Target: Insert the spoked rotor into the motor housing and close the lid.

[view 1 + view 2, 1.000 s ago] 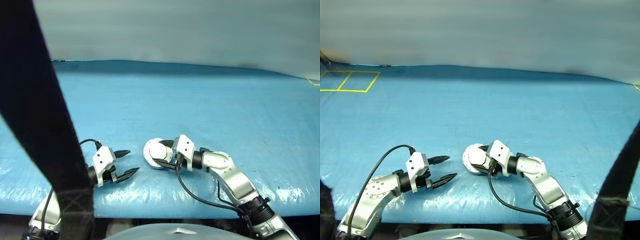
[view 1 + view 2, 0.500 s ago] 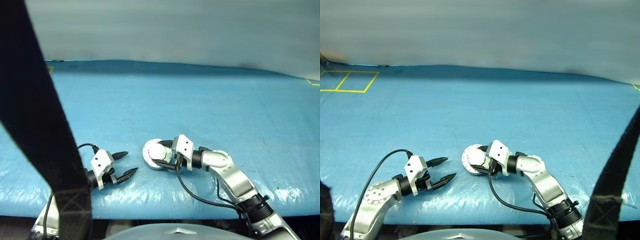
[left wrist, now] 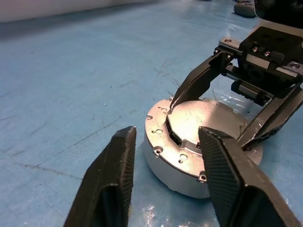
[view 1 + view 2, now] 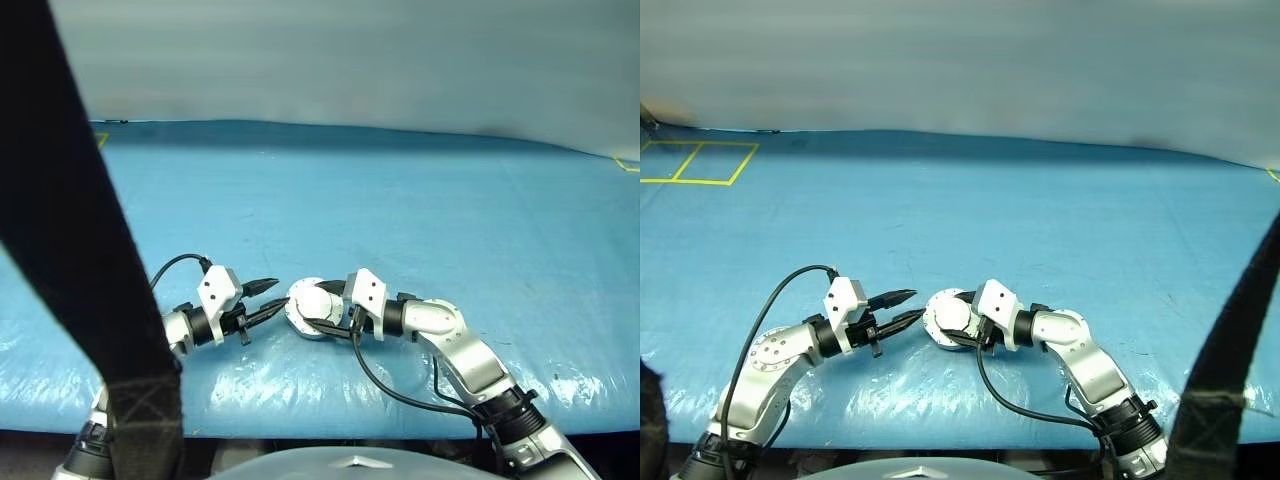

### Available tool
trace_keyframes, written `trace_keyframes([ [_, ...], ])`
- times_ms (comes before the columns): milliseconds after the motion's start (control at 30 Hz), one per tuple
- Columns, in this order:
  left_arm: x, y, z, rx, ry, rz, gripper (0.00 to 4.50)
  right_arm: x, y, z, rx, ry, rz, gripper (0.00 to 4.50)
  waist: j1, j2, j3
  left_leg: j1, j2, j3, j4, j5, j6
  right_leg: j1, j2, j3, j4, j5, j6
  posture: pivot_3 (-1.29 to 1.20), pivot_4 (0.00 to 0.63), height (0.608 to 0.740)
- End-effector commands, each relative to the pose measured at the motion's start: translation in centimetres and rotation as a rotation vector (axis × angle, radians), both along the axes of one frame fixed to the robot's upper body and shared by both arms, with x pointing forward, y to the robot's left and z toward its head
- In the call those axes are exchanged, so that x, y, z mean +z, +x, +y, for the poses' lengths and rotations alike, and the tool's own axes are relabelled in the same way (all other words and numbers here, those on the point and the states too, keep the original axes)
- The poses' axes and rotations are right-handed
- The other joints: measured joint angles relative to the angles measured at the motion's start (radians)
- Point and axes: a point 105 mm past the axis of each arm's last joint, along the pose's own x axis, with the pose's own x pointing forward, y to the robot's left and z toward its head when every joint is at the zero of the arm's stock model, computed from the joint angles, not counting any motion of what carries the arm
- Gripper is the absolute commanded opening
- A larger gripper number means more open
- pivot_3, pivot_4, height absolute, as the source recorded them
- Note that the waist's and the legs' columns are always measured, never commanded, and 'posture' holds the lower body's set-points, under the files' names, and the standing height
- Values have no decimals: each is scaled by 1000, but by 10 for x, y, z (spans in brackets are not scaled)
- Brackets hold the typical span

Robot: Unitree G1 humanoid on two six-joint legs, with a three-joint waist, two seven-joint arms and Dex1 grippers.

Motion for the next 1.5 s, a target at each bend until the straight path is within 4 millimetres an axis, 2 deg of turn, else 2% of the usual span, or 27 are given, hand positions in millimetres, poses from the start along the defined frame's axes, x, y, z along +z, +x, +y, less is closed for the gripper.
trace_keyframes([
  [33,1,5,-6,13,-13,-20,645,-58,-12,-30,-99,-176,186,3030,1,0,0,0,0,0,0,0,0,0,0,0,0,0,0,0,150,740],
  [100,-1,5,-9,-18,21,-24,42,-58,-12,-29,-100,-175,187,3030,3,-1,0,0,0,0,0,0,0,0,0,0,0,0,0,0,150,740],
  [367,-8,5,-29,-88,32,-5,42,-57,-12,-28,-97,-165,189,3030,5,0,0,0,0,0,-1,0,0,0,0,0,-1,0,1,0,150,740],
  [600,-33,1,-27,-97,133,57,42,-57,-13,-28,-102,-162,199,3030,13,0,-2,0,0,0,-1,0,0,0,0,0,-2,0,1,0,150,740],
  [733,-37,-2,-29,-114,143,73,42,-54,-11,-28,-119,-156,168,3030,15,1,-5,0,0,0,-2,0,0,0,0,0,-2,0,1,0,150,740],
  [867,-36,-3,-30,-118,136,72,0,-45,-12,-23,-98,-101,160,4370,21,2,-8,0,0,0,-3,0,0,0,0,0,-4,0,1,0,150,740],
  [1000,-36,-2,-30,-110,134,65,0,-38,-10,-19,-88,-87,124,4466,23,4,-11,0,0,0,-7,0,1,1,0,-1,-9,1,2,0,150,740],
  [1133,-35,-1,-32,-120,134,60,0,-6,-5,-9,-73,19,-36,4466,25,6,-9,-1,0,0,-10,0,1,1,1,-1,-14,2,4,0,150,740],
  [1267,-35,0,-33,-126,135,55,0,4,-9,-7,-53,39,-71,4466,26,10,-6,-4,-2,0,-10,-1,3,-1,0,-2,-17,6,10,0,150,740],
  [1400,-35,0,-33,-138,139,54,0,25,-7,-9,-114,157,-67,4466,30,11,-5,-7,-3,0,-10,-2,4,-2,0,-2,-17,6,11,0,150,740],
  [1500,-36,1,-33,-137,147,52,0,32,-6,-12,-152,222,-39,4466,30,12,-4,-12,-3,0,-8,-1,3,-4,0,-3,-17,7,13,0,150,740],
])
